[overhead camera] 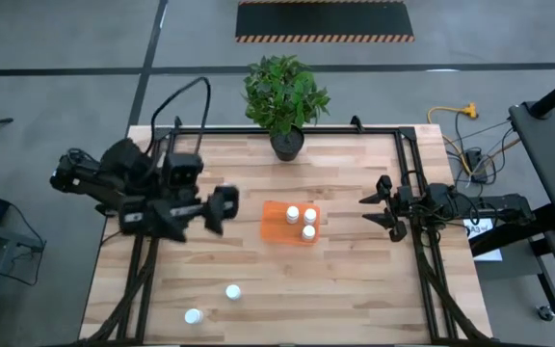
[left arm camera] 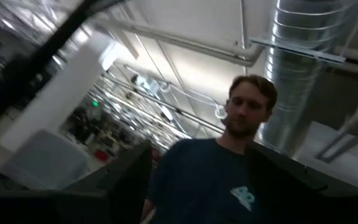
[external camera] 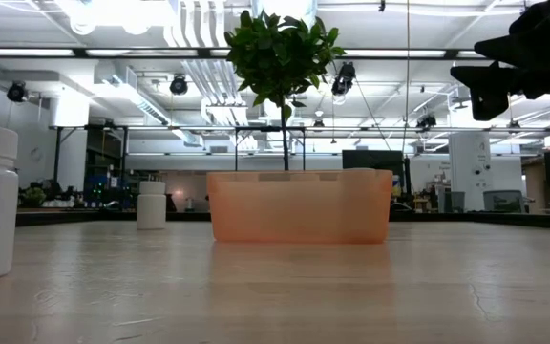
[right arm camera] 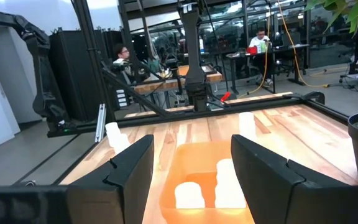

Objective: Pick and place pill bottles into a basket
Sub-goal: Put the white pill bottle into the orange bin

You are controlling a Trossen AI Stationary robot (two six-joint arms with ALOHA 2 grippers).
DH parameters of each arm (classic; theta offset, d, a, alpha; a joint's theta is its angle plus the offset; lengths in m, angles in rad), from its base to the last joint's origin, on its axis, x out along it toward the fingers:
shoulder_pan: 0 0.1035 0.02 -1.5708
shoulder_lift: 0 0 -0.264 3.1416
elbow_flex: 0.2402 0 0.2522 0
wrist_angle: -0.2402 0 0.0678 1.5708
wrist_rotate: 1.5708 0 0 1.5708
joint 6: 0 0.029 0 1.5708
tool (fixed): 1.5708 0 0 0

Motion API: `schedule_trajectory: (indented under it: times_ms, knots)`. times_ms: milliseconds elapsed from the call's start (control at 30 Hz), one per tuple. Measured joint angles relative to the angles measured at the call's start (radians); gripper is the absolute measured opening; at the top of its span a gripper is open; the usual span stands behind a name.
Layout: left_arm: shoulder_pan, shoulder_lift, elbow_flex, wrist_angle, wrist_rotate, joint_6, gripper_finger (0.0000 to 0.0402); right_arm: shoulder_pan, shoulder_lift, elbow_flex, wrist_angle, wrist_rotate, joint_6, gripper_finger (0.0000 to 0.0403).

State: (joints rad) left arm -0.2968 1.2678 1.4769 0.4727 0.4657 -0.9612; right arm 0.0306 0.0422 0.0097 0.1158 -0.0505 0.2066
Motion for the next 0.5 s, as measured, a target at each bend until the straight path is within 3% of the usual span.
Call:
schedule_trajectory:
  times_ms: [500]
  knots:
    - [-0.334, -0.034, 0.001, -0.220, 0.025, -0.074, 0.0238, 0.000, 0.000, 0.000, 0.000, 0.000, 0.001, 0.0203]
